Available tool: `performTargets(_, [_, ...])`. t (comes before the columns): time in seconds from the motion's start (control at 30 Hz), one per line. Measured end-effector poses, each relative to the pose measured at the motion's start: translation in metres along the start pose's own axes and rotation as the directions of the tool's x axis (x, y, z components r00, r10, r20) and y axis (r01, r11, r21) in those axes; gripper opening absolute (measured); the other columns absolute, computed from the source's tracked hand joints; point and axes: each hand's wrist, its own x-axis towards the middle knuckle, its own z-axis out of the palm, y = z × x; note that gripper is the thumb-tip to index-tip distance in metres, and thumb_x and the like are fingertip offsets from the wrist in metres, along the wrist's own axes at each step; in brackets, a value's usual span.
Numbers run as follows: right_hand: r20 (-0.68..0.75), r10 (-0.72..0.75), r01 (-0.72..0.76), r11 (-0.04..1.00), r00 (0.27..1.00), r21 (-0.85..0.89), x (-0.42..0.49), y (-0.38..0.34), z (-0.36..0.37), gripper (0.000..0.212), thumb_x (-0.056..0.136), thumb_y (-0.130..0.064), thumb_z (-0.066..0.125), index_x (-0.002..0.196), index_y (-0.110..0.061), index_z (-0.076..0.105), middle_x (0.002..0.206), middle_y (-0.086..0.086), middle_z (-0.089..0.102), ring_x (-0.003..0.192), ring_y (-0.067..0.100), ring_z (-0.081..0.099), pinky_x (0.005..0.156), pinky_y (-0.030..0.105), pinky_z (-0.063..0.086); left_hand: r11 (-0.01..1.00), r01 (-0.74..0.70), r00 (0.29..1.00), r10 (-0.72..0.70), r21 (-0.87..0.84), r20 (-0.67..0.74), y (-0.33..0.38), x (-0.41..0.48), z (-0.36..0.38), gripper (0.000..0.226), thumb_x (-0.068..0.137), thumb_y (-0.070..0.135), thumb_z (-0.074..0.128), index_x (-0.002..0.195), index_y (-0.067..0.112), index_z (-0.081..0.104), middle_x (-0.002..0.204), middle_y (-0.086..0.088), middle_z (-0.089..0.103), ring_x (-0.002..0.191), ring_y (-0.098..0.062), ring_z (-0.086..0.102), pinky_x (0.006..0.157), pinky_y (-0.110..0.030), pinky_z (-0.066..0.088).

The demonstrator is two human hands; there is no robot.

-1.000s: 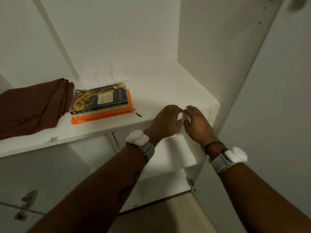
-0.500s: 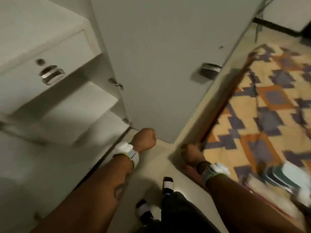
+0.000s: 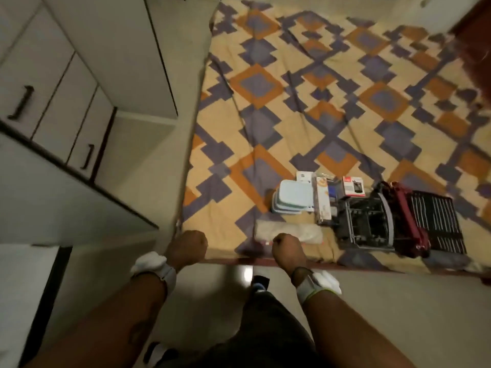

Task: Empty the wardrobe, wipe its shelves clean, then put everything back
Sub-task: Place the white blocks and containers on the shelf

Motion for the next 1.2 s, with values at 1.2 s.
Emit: performTargets(1.2, [0.420, 0.094, -0.422, 0.388, 0.902, 0.819, 0.246, 0.072, -0.076, 0.033, 0.099, -0.041, 0.048, 0.101, -0.018, 0.072, 0.096, 0.006, 0.075, 0.089, 0.027, 0.070, 0.078, 0.040, 0.057, 0.373, 0.320, 0.947, -0.111, -0.871, 0.300, 0.207, 0.216, 0.050, 0.043, 0.085, 0.052, 0.072, 0.124, 0.036, 0.060, 0.116, 0.001, 0.071, 0.113, -0.026, 0.064, 0.102, -0.049, 0.051])
